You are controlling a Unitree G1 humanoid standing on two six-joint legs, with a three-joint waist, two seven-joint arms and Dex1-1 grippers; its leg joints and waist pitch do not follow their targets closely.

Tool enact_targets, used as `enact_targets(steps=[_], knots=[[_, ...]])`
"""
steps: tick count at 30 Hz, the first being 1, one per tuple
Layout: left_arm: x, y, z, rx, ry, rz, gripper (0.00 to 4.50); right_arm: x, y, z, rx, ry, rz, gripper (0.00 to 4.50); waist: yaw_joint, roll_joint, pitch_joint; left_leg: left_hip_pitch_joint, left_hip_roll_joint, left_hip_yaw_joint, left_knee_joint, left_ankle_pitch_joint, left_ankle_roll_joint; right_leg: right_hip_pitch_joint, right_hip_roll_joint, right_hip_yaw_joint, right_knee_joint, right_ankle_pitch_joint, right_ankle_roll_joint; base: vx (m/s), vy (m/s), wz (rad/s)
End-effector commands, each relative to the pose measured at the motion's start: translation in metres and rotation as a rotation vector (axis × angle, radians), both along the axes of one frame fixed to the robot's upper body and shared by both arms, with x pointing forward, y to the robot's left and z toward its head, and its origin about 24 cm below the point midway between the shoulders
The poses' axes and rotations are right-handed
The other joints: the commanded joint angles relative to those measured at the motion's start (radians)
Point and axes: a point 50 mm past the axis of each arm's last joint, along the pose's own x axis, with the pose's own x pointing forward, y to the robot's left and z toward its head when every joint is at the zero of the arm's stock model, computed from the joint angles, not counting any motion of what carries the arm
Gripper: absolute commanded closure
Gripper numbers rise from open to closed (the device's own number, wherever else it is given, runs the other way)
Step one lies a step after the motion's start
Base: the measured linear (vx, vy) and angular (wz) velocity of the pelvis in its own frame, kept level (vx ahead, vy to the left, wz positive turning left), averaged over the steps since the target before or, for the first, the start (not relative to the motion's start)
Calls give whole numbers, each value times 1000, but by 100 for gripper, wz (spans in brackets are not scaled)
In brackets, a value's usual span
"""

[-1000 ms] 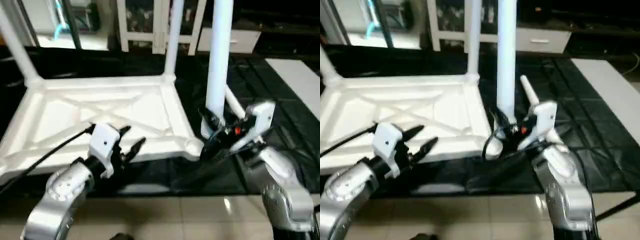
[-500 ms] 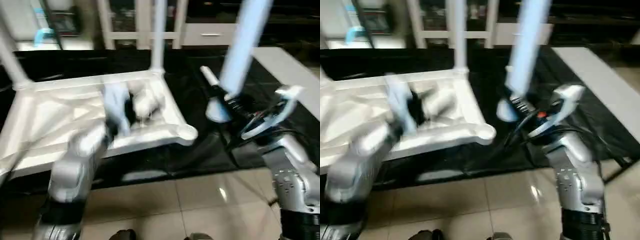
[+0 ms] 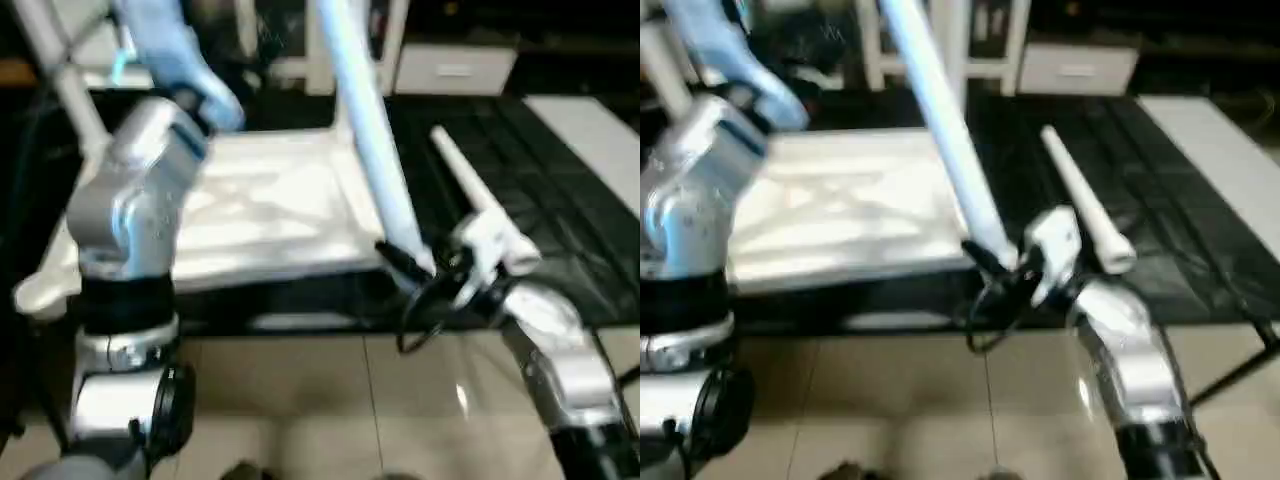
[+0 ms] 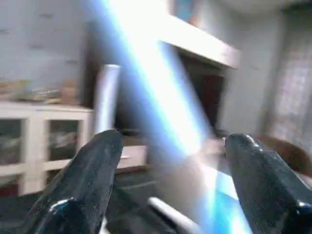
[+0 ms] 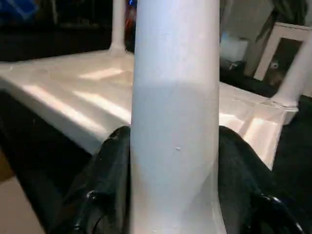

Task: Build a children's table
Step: Insert table leg to table base

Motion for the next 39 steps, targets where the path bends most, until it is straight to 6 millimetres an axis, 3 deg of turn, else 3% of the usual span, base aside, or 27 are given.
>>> enact_targets(steps=[1, 2, 3, 4, 6, 9, 10, 14, 19, 22, 23, 25, 29, 39], knots=[[-7, -20, 0, 59, 6, -107, 76, -1, 0, 3, -35, -45, 16, 250, -14, -2, -64, 45, 52, -14, -114, -456, -40, 4, -31, 11, -90, -268, -123, 0, 0, 0], [-7, -20, 0, 59, 6, -107, 76, -1, 0, 3, -35, -45, 16, 250, -15, -8, -68, 29, 53, -11, -114, -389, -23, 15, -39, 14, -91, -273, -110, 0, 0, 0], [-8, -25, -2, 82, 16, -128, 76, -1, 1, 2, -40, -52, 19, 250, -15, -7, -73, 17, 57, -11, -115, -311, -6, 20, -42, 16, -86, -225, -110, 0, 0, 0], [-8, -28, -4, 101, 22, -133, 76, -2, 2, 1, -45, -63, 26, 250, -13, 2, -76, 20, 58, -11, -117, -293, -7, 18, -40, 13, -83, -200, -119, 0, 0, 0], [1, -25, -10, 111, 61, -72, 76, -3, 6, 2, -28, -82, 37, 250, -23, 2, -74, 20, 56, -8, -119, -335, -6, 12, -32, 9, -87, -188, -128, 0, 0, 0], [7, -13, -14, 94, 90, -19, 76, -5, 11, 9, 32, -113, 47, 250, -33, -2, -75, 16, 53, -6, -115, -360, -2, 11, -39, 11, -97, -242, -120, 0, 0, 0], [6, -11, -13, 76, 90, -25, 76, -5, 11, 10, 43, -116, 46, 250, -34, 3, -76, 13, 54, -5, -116, -344, -1, 13, -38, 11, -96, -224, -123, 0, 0, 0], [-2, -12, -4, -31, 72, -113, 76, -4, 7, 5, 5, -111, 25, 250, -30, 0, -81, 15, 56, 3, -110, -272, 24, 14, -36, 12, -88, -123, -164, 0, 0, 0], [-25, -23, 14, -119, -9, -322, 76, 0, 1, -4, -39, -77, -22, 250, -20, -1, -91, 12, 57, 13, -94, -91, 93, 27, -36, 9, -69, 80, -226, 0, 0, 0], [-38, -29, 24, -166, -48, -443, 76, 2, -5, -11, -75, -44, -52, 250, -13, -3, -96, 12, 57, 17, -87, -31, 119, 28, -35, 8, -62, 137, -253, 0, 0, 0], [-42, -30, 27, -183, -56, -480, 76, 3, -7, -13, -82, -36, -65, 250, -13, -4, -95, 10, 56, 17, -86, -25, 125, 28, -35, 8, -61, 143, -256, 0, 0, 0], [-47, -31, 29, -200, -59, -529, 76, 4, -9, -15, -83, -29, -83, 250, -12, -6, -88, 11, 57, 20, -90, -79, 123, 26, -33, 7, -68, 64, -251, 0, 0, 0], [-52, -32, 30, -197, -55, -571, 76, 5, -11, -18, -94, -24, -102, 250, -14, -5, -84, 16, 60, 22, -96, -152, 85, 21, -31, 8, -77, -49, -219, 0, 0, 0], [-58, -27, 35, -223, -59, -600, 76, 7, -12, -17, -88, -33, -108, 250, -17, -4, -82, 15, 58, 21, -99, -206, 43, 15, -28, 9, -82, -114, -178, 0, 0, 0]])
